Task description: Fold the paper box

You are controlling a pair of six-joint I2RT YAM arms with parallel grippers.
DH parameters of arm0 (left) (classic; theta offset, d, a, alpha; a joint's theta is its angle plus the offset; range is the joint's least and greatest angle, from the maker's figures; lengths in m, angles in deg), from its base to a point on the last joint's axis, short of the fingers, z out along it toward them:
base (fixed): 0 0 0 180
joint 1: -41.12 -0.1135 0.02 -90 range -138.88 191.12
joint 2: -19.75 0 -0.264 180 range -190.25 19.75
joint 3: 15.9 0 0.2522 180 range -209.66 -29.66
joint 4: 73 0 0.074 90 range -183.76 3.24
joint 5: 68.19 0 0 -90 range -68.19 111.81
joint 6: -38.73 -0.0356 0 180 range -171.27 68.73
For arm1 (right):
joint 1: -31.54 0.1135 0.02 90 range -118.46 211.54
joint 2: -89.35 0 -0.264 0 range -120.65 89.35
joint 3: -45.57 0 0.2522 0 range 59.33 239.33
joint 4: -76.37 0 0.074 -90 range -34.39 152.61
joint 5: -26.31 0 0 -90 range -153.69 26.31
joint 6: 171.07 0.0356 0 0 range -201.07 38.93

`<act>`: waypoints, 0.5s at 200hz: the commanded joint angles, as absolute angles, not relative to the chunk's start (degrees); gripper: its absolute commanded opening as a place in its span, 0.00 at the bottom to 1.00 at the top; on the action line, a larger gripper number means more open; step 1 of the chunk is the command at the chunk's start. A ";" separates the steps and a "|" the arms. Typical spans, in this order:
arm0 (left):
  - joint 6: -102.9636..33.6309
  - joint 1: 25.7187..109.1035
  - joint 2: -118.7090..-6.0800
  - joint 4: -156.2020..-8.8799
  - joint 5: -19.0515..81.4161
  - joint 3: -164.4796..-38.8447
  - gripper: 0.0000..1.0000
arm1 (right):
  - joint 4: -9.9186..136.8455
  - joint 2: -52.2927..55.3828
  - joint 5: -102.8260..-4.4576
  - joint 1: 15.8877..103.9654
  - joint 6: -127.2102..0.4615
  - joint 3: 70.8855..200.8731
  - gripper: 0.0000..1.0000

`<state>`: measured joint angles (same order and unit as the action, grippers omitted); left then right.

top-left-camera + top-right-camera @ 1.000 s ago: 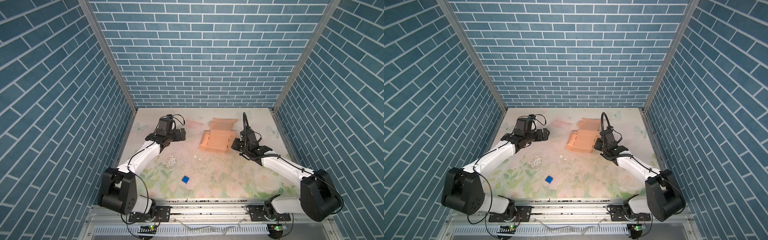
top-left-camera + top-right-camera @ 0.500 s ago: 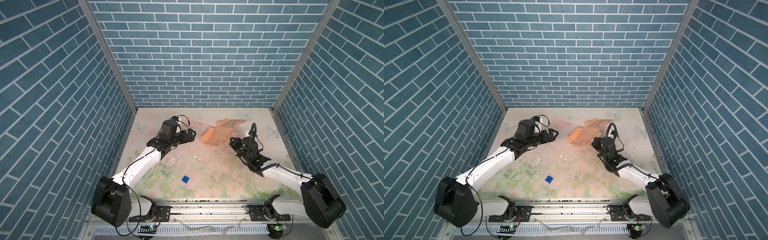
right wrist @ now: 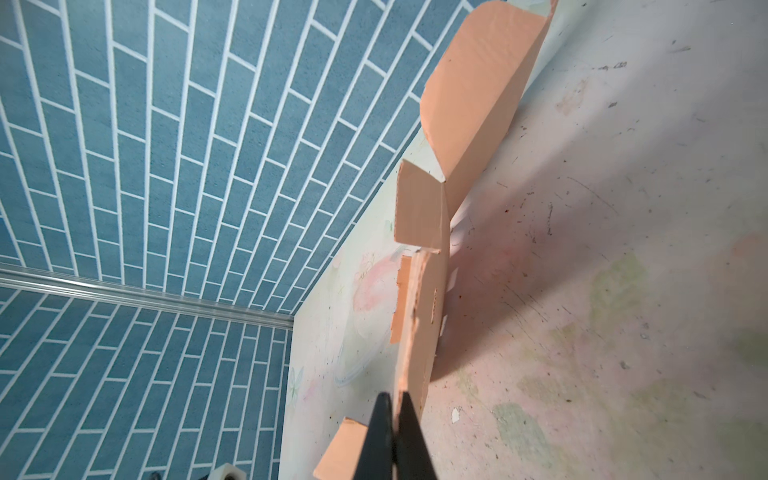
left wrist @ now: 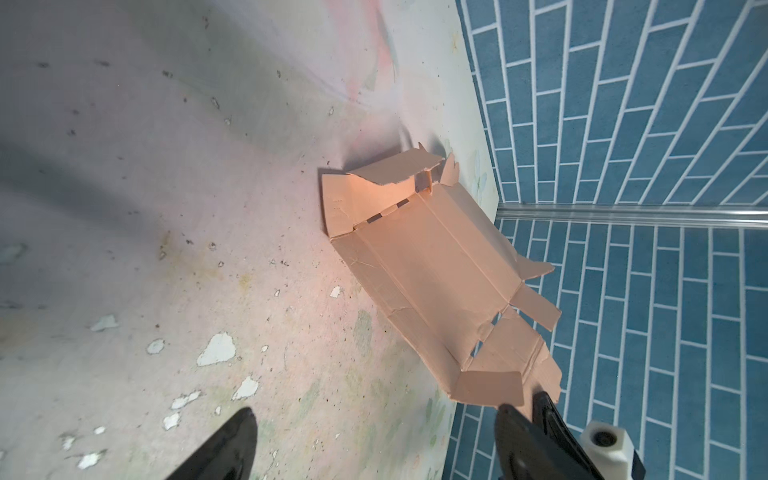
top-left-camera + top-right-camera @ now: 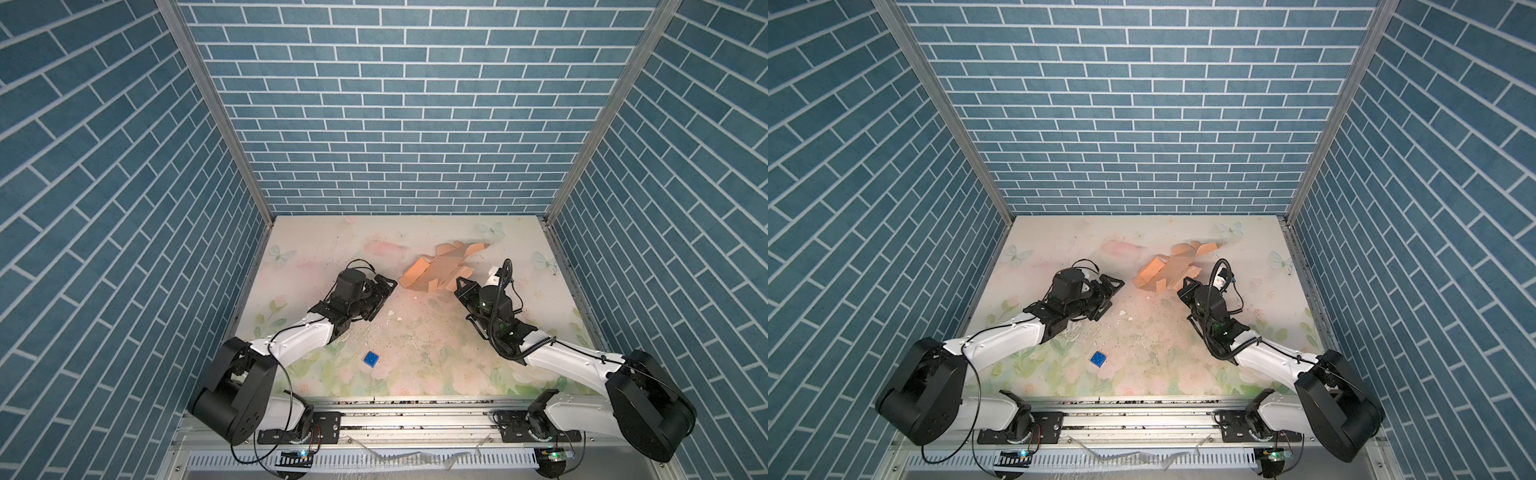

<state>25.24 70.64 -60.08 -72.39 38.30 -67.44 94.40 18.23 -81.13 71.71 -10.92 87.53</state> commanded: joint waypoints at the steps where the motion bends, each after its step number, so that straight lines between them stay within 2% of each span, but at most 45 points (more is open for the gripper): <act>1: 35.04 73.44 -62.77 -62.57 35.59 -67.13 0.90 | 96.60 20.16 -84.14 72.48 -9.14 86.10 0.00; 60: 47.55 81.42 -74.78 -51.03 30.42 -69.39 0.73 | 97.41 21.03 -84.17 72.80 -9.18 84.67 0.00; 100: 51.48 84.42 -78.77 -49.23 26.11 -72.59 0.70 | 96.54 22.53 -83.98 72.85 -9.62 84.13 0.00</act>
<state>47.55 83.23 -77.31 -53.48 30.35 -69.45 95.61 20.81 -82.85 72.49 -10.77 84.74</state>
